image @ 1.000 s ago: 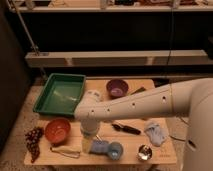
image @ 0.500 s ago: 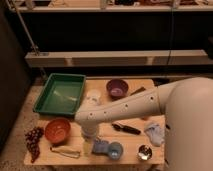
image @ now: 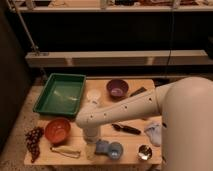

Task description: Place sponge in metal cup

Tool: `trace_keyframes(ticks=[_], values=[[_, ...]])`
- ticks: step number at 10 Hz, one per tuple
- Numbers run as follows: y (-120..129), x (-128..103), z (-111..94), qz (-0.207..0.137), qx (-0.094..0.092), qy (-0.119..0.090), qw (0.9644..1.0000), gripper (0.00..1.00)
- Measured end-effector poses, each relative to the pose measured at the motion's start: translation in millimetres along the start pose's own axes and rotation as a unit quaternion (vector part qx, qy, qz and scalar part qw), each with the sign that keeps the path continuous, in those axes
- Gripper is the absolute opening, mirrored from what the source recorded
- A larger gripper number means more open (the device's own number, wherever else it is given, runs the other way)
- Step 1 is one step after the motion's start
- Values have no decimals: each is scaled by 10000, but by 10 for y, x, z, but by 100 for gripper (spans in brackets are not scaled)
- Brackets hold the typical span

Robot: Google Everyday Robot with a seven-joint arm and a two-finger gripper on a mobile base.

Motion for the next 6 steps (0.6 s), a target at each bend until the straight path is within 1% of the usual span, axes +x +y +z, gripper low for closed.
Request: trace_keyframes(ticks=[1, 3, 4, 5, 6], values=[[-6, -20, 24, 2, 14, -12, 10000, 77], [-28, -29, 79, -35, 76, -61, 9999, 57], [-30, -38, 94, -34, 101, -72, 9999, 49], [-31, -33, 93, -37, 125, -66, 9999, 38], [-15, -3, 46, -40, 121, -51, 9999, 26]])
